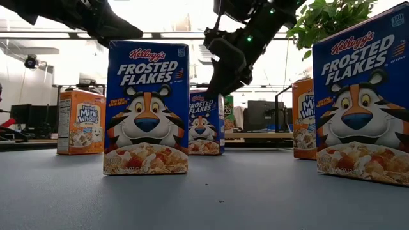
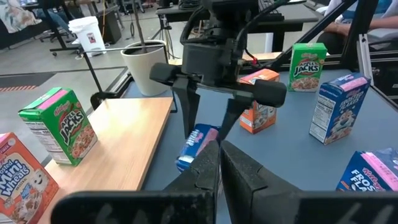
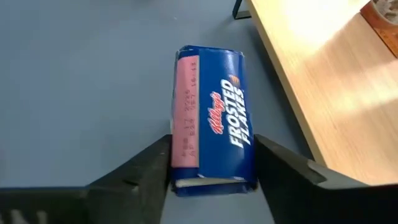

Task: Stack cereal on shelf
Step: Put the top center blue cereal box on the shelf

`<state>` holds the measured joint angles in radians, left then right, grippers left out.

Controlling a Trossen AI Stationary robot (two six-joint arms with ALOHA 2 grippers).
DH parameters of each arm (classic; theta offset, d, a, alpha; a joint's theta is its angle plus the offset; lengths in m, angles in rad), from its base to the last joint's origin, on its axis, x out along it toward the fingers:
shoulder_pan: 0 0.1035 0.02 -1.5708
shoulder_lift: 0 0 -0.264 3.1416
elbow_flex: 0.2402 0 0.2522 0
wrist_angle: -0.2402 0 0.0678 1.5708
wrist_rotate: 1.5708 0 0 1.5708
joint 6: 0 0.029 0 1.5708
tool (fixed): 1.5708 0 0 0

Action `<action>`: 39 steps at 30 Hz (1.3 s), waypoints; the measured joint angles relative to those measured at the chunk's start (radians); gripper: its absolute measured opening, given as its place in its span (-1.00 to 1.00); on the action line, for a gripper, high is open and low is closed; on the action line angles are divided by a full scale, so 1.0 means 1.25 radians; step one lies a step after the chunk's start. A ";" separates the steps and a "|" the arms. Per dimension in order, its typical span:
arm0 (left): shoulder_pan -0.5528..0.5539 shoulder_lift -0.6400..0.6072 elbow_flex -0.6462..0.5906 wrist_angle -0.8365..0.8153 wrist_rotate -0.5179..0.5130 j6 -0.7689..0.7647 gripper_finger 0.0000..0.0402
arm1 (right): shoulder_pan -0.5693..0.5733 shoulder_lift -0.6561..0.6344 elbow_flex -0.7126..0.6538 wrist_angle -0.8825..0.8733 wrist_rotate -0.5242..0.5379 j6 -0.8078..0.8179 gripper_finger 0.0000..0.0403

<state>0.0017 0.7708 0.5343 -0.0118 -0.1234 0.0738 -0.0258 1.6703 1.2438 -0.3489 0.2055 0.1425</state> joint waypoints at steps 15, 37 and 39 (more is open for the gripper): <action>0.000 0.000 0.000 -0.003 0.000 0.000 -1.00 | -0.010 -0.029 0.073 -0.128 0.012 -0.049 -0.36; 0.000 0.000 0.000 0.010 0.000 0.039 -1.00 | -0.294 -0.233 -0.120 -0.097 0.087 -0.091 -0.25; 0.000 0.000 0.000 0.011 0.000 0.039 -1.00 | -0.299 -0.236 -0.132 -0.083 0.087 -0.093 -0.19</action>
<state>0.0016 0.7712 0.5343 0.0016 -0.1238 0.1226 -0.4000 1.3750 1.0785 -0.4527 0.3141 0.0257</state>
